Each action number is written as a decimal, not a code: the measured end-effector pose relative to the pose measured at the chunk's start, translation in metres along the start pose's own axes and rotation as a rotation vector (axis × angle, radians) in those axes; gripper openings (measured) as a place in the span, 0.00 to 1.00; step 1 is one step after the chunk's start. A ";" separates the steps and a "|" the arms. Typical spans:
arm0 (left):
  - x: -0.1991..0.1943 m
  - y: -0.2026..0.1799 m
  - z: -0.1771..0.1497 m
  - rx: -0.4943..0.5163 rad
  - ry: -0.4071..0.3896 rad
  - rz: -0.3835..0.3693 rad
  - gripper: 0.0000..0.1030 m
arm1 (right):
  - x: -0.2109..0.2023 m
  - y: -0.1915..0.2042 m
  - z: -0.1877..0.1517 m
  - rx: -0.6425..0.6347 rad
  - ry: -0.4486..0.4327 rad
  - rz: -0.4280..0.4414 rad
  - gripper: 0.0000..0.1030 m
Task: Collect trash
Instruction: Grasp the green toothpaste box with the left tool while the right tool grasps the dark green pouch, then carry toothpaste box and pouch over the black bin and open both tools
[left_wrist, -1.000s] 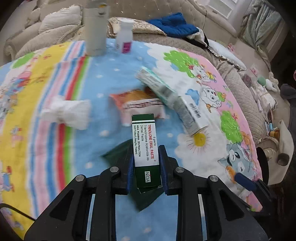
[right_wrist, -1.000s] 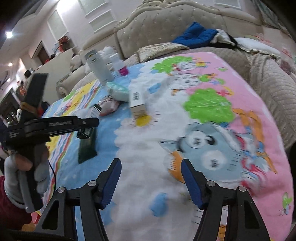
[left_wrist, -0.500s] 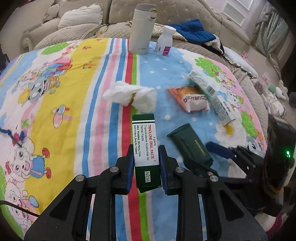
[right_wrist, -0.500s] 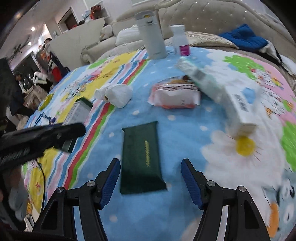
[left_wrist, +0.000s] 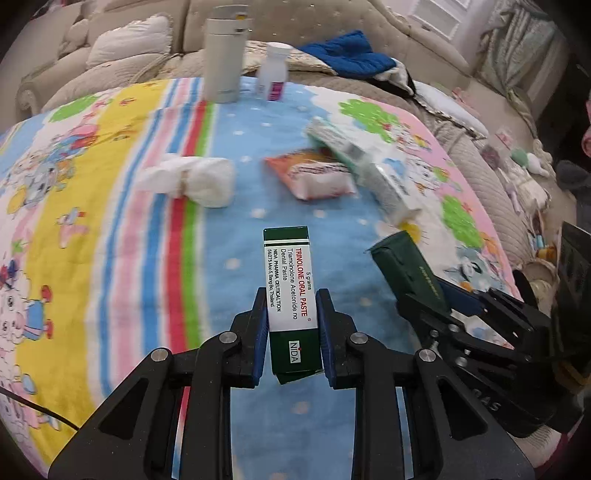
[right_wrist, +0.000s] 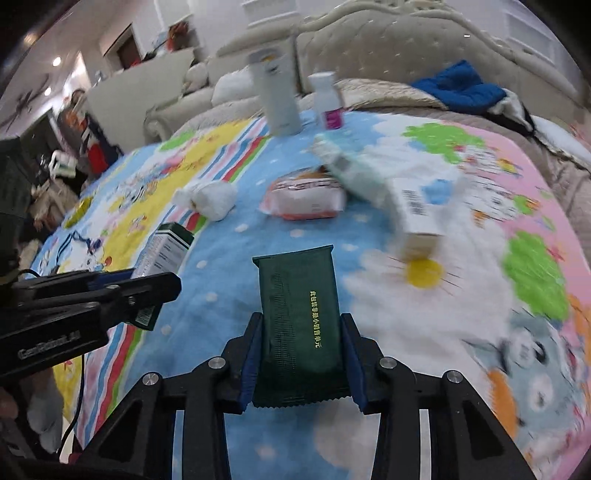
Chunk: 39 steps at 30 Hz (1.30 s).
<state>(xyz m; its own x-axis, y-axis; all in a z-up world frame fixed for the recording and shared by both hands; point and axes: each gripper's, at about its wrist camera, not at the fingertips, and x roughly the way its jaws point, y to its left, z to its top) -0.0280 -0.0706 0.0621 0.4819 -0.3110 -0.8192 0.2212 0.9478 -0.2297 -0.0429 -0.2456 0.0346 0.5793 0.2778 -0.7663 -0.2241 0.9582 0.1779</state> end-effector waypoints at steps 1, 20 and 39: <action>0.001 -0.006 -0.001 0.007 0.001 -0.005 0.22 | -0.005 -0.003 -0.003 0.010 -0.003 -0.005 0.38; 0.017 -0.104 -0.016 0.159 0.000 -0.043 0.22 | -0.068 -0.069 -0.040 0.160 -0.066 -0.062 0.38; 0.034 -0.199 -0.023 0.314 0.005 -0.093 0.22 | -0.120 -0.138 -0.071 0.292 -0.131 -0.142 0.38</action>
<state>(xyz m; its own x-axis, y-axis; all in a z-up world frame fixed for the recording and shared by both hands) -0.0752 -0.2681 0.0674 0.4433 -0.3941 -0.8051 0.5149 0.8472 -0.1312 -0.1371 -0.4162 0.0582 0.6887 0.1288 -0.7135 0.0881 0.9619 0.2587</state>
